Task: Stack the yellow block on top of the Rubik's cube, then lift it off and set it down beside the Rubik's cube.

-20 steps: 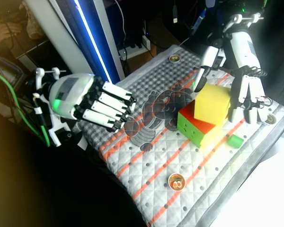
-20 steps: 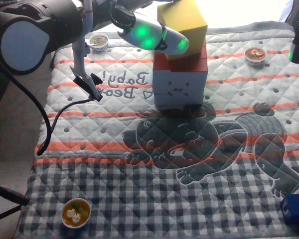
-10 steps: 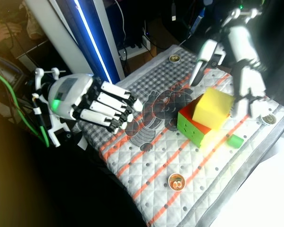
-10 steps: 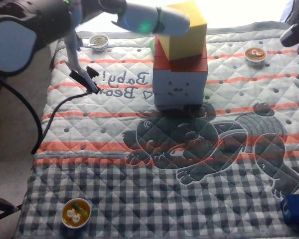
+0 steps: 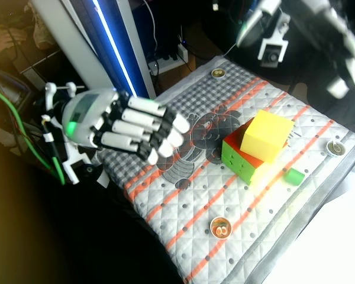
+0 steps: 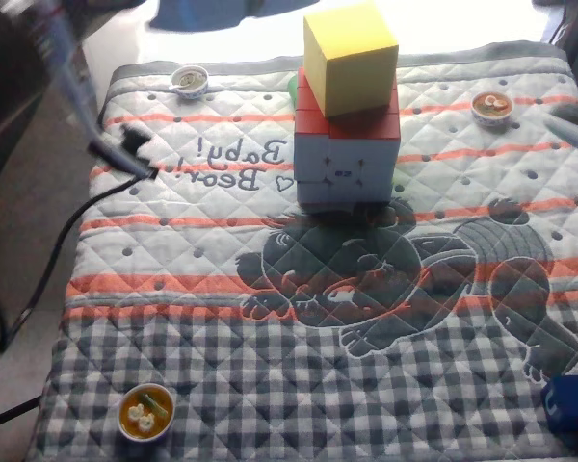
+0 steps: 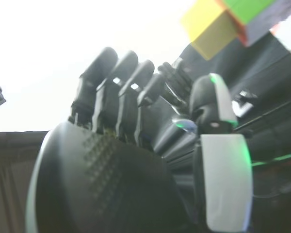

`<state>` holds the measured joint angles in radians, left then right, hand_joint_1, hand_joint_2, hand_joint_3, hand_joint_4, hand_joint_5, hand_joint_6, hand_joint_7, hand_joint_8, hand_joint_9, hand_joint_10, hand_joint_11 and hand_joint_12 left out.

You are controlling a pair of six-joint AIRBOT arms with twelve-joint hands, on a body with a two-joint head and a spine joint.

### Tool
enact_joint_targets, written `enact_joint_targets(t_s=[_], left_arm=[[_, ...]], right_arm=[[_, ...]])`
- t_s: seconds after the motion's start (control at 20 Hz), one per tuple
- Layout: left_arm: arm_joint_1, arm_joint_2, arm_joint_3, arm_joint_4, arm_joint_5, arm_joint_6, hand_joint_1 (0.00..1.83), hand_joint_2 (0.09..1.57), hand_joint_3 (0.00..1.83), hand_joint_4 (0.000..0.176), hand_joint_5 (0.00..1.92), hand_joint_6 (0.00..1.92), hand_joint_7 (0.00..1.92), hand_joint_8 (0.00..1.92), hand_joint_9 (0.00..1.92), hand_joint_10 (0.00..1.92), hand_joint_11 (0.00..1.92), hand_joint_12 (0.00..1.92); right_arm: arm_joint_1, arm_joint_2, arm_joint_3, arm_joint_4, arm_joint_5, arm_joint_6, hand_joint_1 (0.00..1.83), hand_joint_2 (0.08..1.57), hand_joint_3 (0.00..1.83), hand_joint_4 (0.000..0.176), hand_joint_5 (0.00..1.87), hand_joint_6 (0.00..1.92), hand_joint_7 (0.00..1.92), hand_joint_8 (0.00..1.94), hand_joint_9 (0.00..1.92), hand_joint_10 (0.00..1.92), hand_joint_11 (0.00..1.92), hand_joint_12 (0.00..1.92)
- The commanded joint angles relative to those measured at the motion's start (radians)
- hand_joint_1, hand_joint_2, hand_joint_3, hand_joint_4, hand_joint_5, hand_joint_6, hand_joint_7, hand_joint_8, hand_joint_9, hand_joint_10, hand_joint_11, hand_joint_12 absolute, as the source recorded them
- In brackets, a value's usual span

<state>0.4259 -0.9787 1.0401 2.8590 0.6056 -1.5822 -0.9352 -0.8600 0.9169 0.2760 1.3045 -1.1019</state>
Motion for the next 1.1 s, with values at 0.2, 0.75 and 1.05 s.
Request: enact_joint_targets(t_s=[0.2, 0.75, 1.05], left_arm=[[0.108, 0.102, -0.12, 0.012, 0.406, -0.007, 0.5, 1.14, 0.01, 0.039, 0.37, 0.06, 0.36, 0.05, 0.1, 0.67, 0.0, 1.46], [0.192, 0.157, -0.177, -0.03, 0.546, -0.007, 0.56, 1.22, 0.01, 0.0, 0.43, 0.02, 0.4, 0.01, 0.22, 0.43, 0.0, 1.45], [0.191, 0.154, -0.177, -0.032, 0.546, -0.007, 0.69, 1.25, 0.0, 0.0, 0.48, 0.04, 0.47, 0.02, 0.15, 0.74, 0.0, 1.51]], right_arm=[[0.164, -0.058, 0.079, -0.061, -0.071, -0.001, 0.7, 0.89, 0.0, 0.0, 0.15, 0.06, 0.17, 0.0, 0.06, 0.31, 0.0, 0.96], [0.425, -0.267, 0.296, -0.085, -0.427, 0.0, 0.68, 0.83, 0.0, 0.0, 0.09, 0.0, 0.1, 0.0, 0.05, 0.07, 0.0, 0.81], [0.462, -0.339, 0.362, -0.078, -0.524, 0.0, 0.67, 0.99, 0.0, 0.0, 0.15, 0.36, 0.28, 0.01, 0.06, 0.57, 0.0, 1.43]])
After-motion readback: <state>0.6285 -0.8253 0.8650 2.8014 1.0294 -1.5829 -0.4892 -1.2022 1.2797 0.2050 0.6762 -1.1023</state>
